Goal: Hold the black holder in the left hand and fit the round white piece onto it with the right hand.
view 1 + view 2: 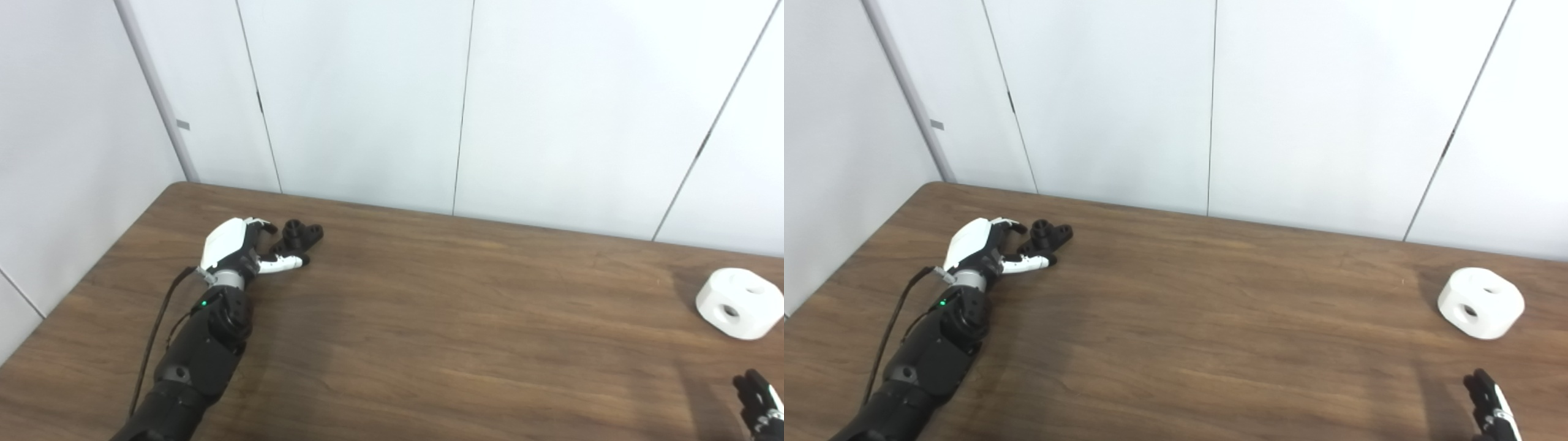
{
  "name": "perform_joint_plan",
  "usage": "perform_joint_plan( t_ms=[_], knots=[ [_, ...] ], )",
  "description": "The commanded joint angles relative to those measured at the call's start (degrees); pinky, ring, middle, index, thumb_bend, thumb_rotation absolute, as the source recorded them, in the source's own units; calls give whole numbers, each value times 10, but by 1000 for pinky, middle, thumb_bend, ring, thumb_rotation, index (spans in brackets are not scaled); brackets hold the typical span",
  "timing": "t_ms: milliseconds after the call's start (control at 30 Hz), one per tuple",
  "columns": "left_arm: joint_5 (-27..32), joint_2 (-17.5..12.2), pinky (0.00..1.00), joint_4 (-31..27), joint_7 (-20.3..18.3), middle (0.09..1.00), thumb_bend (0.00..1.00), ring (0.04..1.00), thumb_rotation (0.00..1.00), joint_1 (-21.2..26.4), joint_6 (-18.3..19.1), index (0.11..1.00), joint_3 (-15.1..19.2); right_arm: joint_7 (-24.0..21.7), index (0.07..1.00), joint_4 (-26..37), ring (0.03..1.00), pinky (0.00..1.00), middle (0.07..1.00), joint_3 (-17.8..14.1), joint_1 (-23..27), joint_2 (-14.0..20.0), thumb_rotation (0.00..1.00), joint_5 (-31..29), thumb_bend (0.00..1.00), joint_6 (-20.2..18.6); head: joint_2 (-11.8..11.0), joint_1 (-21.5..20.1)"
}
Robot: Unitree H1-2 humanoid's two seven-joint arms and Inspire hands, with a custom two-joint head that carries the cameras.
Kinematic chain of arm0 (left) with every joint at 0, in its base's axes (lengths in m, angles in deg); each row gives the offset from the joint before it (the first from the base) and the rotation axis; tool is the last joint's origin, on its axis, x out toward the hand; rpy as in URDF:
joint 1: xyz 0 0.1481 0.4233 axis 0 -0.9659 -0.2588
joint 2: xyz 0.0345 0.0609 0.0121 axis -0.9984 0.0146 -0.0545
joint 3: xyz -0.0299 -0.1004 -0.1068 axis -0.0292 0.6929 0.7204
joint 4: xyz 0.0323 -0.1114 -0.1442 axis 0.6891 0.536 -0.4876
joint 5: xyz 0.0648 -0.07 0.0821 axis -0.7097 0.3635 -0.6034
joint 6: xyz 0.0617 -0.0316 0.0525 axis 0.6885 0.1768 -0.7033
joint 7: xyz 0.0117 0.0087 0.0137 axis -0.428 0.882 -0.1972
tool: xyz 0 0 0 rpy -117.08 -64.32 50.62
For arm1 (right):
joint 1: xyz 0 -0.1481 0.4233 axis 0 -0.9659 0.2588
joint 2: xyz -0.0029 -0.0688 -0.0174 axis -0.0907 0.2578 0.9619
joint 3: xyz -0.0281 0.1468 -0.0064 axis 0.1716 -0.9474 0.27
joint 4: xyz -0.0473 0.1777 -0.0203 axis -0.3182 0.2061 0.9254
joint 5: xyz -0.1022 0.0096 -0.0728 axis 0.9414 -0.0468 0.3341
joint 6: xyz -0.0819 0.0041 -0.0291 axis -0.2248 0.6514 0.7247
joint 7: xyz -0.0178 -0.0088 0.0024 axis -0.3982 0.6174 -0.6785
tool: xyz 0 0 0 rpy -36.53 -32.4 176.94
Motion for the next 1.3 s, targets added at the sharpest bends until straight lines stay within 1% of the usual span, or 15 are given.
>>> perform_joint_plan(
  t_ms=[0, 200, 400, 467, 500, 567, 633, 667, 700, 767, 833, 933, 1033, 1267],
  knots=[
    [-8, -22, 1000, -10, 12, 923, 850, 975, 332, 19, -1, 748, 0, -1, 936, -22, 970, 1000, 933, 7, 1, -15, 955, -6, 558, 8, 1, -2],
    [-9, -24, 1000, -9, 10, 924, 842, 972, 322, 18, 2, 749, -5, -3, 933, -19, 971, 1000, 932, 8, 0, -17, 939, -13, 551, 3, 3, -2],
    [-5, -23, 1000, -5, 13, 921, 838, 977, 293, 19, 2, 724, -2, 1, 935, -21, 966, 1000, 931, 8, 0, -16, 959, -3, 543, 9, 2, -2],
    [-4, -22, 1000, 0, 17, 913, 815, 975, 237, 20, -4, 692, -2, 2, 936, -21, 960, 996, 930, 8, 0, -16, 964, 2, 548, 11, 2, -2],
    [-5, -23, 1000, 3, 21, 911, 809, 975, 225, 20, -7, 686, -2, 2, 936, -21, 959, 995, 930, 8, 0, -16, 967, 2, 548, 11, 2, -2],
    [-3, -22, 1000, 6, 26, 900, 787, 970, 176, 21, -12, 638, -2, -1, 939, -21, 969, 999, 936, 8, 1, -15, 957, -3, 529, 13, 2, -2],
    [3, -20, 1000, 8, 35, 890, 783, 966, 142, 20, -22, 611, 2, 0, 940, -20, 971, 1000, 936, 7, 1, -16, 953, -4, 526, 12, 2, -2],
    [6, -19, 1000, 12, 40, 884, 630, 964, 96, 20, -30, 541, 5, -1, 942, -19, 973, 1000, 938, 8, 0, -15, 952, -5, 527, 11, 2, -2],
    [9, -18, 1000, 13, 42, 877, 578, 960, 78, 19, -34, 516, 7, -1, 947, -19, 977, 1000, 942, 8, 0, -15, 953, -6, 526, 10, 1, -3],
    [13, -18, 1000, 16, 47, 859, 535, 951, 59, 19, -41, 493, 9, -1, 951, -18, 984, 1000, 947, 8, 0, -15, 954, -6, 534, 8, 1, -3],
    [15, -18, 1000, 19, 50, 843, 525, 942, 51, 19, -44, 489, 7, 2, 951, -17, 986, 1000, 945, 7, 0, -16, 959, -1, 536, 7, 1, -3],
    [16, -19, 1000, 24, 55, 819, 521, 925, 46, 20, -50, 487, 6, 3, 945, -15, 964, 1000, 935, 6, -1, -16, 962, 2, 527, 8, 2, -4],
    [16, -19, 1000, 24, 54, 816, 519, 918, 45, 19, -52, 487, 4, 0, 945, -13, 967, 1000, 935, 6, -2, -16, 950, -6, 537, 6, 2, -4],
    [13, -21, 1000, 19, 45, 821, 518, 920, 45, 18, -49, 488, -1, 2, 940, -11, 960, 1000, 925, 5, -3, -17, 944, -4, 560, 7, 2, -7]
  ],
)
